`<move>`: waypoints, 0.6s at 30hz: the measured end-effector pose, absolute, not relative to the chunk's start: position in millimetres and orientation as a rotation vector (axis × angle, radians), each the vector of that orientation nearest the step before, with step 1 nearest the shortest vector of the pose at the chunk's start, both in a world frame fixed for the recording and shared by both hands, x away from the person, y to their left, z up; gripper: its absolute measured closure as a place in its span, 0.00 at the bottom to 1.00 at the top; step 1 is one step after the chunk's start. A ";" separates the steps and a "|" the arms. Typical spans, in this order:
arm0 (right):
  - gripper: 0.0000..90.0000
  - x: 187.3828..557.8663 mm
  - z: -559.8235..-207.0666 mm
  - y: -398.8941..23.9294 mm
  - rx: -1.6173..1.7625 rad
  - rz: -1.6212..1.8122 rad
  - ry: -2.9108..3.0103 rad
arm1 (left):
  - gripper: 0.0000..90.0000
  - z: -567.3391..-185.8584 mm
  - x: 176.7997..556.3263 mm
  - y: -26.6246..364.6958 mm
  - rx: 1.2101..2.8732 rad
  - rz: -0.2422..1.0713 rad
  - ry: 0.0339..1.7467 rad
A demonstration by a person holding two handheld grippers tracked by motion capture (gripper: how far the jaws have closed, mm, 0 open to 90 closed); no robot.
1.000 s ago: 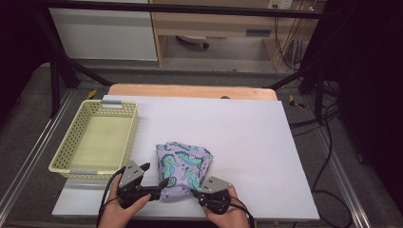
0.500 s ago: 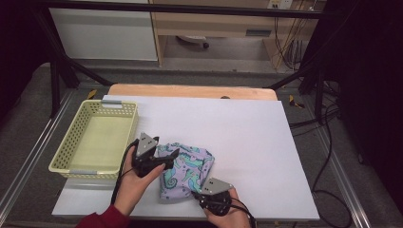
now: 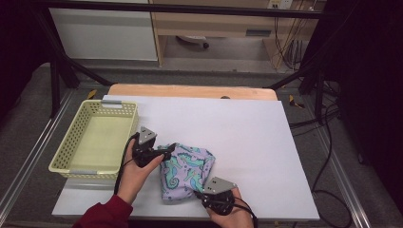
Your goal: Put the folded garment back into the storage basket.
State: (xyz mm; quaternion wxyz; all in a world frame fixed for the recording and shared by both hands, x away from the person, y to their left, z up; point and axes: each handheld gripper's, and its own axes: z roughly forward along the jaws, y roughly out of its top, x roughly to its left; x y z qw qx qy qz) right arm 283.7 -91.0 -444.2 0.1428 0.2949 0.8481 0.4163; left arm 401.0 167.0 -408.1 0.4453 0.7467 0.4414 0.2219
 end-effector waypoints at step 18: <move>0.89 274.6 -455.1 -90.5 0.827 1.119 2.483 | 0.17 -443.0 403.3 152.9 1.934 0.604 1.136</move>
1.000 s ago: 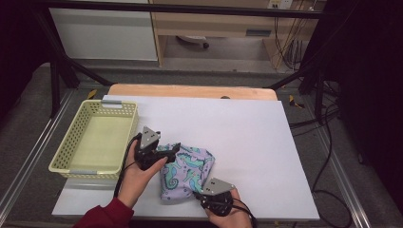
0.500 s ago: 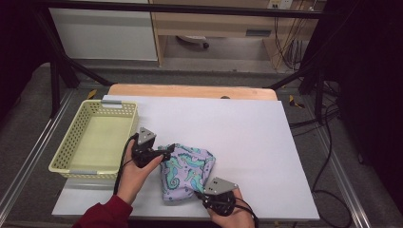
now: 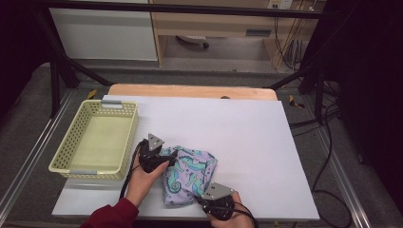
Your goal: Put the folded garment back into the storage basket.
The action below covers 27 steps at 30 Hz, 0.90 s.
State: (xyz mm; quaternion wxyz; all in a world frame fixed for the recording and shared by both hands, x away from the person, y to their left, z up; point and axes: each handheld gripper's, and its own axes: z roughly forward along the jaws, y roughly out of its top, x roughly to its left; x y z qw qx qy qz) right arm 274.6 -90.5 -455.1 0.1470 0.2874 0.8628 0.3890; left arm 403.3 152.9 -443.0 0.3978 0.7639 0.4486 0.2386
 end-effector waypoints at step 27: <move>0.75 275.7 -456.0 -88.6 0.861 1.119 2.485 | 0.73 -458.2 398.6 165.8 1.989 0.380 1.062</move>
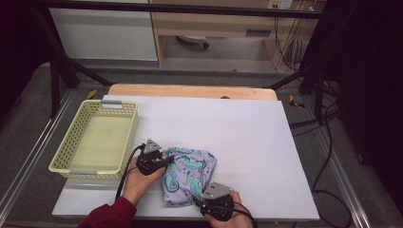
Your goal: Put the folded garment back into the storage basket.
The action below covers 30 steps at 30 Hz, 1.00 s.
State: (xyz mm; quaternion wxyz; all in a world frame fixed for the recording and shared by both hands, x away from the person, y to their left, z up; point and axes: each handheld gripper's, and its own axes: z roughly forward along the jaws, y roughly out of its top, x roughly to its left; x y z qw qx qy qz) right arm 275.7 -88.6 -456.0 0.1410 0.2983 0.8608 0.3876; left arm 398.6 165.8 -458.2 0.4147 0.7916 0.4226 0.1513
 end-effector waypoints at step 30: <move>0.92 290.8 -426.2 -84.7 0.740 1.252 2.505 | 0.91 -395.6 408.1 150.8 1.977 0.387 0.903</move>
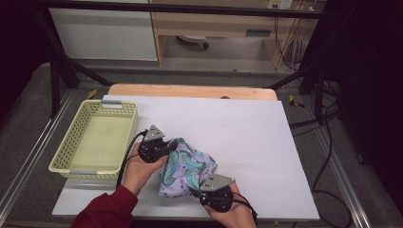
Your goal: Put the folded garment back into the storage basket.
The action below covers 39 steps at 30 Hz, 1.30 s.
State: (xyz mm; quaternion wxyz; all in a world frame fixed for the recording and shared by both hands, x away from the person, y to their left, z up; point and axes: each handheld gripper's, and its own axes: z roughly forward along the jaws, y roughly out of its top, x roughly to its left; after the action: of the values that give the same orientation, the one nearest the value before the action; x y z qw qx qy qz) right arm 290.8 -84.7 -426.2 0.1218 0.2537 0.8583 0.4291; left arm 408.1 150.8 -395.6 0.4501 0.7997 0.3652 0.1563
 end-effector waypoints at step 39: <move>0.92 363.1 -374.5 -58.7 0.642 1.286 2.494 | 0.91 -318.3 456.2 140.5 2.028 0.522 0.817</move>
State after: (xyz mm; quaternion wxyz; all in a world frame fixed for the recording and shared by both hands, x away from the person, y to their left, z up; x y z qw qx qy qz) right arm 363.1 -58.7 -374.5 0.1309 0.2212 0.8589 0.4430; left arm 456.2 140.5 -318.3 0.4322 0.8137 0.3277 0.2093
